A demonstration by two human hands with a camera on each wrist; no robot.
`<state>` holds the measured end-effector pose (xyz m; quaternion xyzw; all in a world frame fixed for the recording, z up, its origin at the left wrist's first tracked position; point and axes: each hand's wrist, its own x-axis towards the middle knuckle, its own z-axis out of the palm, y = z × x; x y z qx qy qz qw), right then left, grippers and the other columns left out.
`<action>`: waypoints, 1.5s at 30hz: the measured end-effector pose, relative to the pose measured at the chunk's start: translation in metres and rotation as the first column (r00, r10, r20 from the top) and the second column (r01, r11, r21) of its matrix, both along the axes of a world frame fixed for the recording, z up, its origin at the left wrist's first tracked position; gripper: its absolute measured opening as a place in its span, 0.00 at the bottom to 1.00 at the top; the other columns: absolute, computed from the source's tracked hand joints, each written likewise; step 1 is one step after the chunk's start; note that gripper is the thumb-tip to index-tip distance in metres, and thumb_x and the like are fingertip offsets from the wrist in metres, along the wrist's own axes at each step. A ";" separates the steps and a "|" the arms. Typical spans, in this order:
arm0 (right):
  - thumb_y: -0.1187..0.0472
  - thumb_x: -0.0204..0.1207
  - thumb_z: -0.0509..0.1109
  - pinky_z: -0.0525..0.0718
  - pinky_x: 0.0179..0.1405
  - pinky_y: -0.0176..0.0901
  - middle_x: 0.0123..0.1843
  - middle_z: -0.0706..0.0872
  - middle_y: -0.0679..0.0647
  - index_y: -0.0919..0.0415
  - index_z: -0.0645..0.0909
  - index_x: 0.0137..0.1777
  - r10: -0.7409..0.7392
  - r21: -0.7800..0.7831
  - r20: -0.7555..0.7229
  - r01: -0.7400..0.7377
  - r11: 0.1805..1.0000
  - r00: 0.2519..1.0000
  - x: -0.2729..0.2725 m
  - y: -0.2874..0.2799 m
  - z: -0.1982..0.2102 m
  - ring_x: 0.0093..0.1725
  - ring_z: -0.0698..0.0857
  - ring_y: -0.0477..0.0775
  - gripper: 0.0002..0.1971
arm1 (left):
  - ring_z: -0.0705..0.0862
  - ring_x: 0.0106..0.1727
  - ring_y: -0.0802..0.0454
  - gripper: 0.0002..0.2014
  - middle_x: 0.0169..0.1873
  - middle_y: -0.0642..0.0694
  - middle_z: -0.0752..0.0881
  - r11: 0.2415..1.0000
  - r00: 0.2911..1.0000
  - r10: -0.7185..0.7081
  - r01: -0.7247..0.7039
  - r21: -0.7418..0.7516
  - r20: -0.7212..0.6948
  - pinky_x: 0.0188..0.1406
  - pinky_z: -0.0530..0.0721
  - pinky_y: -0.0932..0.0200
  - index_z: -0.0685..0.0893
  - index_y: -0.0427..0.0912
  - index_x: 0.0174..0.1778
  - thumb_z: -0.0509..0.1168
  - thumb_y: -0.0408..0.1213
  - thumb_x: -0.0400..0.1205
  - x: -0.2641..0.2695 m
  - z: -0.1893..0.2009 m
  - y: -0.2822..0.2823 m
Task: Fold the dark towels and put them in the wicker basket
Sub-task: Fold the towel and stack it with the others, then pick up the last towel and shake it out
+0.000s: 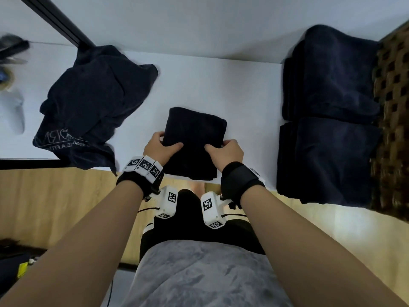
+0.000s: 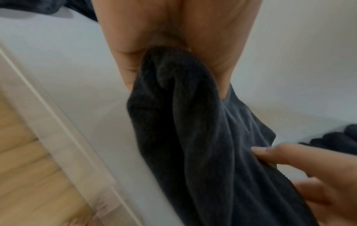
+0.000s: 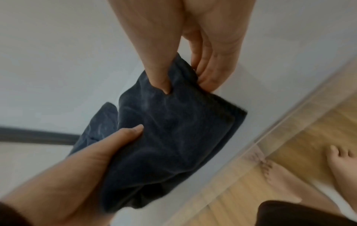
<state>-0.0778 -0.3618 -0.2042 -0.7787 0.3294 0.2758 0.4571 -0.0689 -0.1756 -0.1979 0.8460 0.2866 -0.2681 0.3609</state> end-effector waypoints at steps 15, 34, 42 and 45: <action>0.49 0.68 0.75 0.75 0.35 0.27 0.46 0.83 0.39 0.50 0.79 0.54 -0.128 0.068 0.327 0.111 0.991 0.936 -0.002 -0.114 0.115 0.44 0.81 0.37 0.16 | 0.87 0.48 0.65 0.07 0.49 0.60 0.88 0.905 0.962 -0.086 0.184 -0.383 0.258 0.46 0.82 0.65 0.82 0.60 0.49 0.71 0.53 0.78 0.013 0.083 -0.105; 0.67 0.83 0.62 0.71 0.74 0.46 0.72 0.79 0.62 0.55 0.70 0.79 0.267 -0.488 0.457 -0.011 0.873 0.848 0.094 -0.282 0.165 0.72 0.76 0.62 0.24 | 0.87 0.56 0.42 0.32 0.62 0.43 0.85 0.839 0.816 -0.313 0.477 -0.261 0.486 0.49 0.91 0.45 0.62 0.61 0.81 0.68 0.47 0.82 0.129 0.133 -0.292; 0.60 0.82 0.64 0.75 0.71 0.55 0.84 0.60 0.59 0.62 0.64 0.80 0.530 -0.663 0.080 -0.352 0.661 0.844 0.096 -0.241 0.138 0.78 0.66 0.63 0.27 | 0.77 0.68 0.35 0.34 0.73 0.30 0.69 0.696 0.631 -0.714 0.688 0.205 0.305 0.62 0.76 0.54 0.51 0.55 0.86 0.58 0.55 0.86 0.133 0.080 -0.310; 0.59 0.85 0.59 0.63 0.81 0.53 0.88 0.46 0.56 0.62 0.49 0.87 0.511 -0.527 -0.059 -0.462 0.713 0.857 0.098 -0.252 0.117 0.83 0.58 0.65 0.34 | 0.77 0.68 0.34 0.35 0.76 0.29 0.66 0.669 0.615 -0.742 0.706 0.233 0.265 0.58 0.78 0.52 0.46 0.55 0.86 0.55 0.57 0.86 0.139 0.069 -0.312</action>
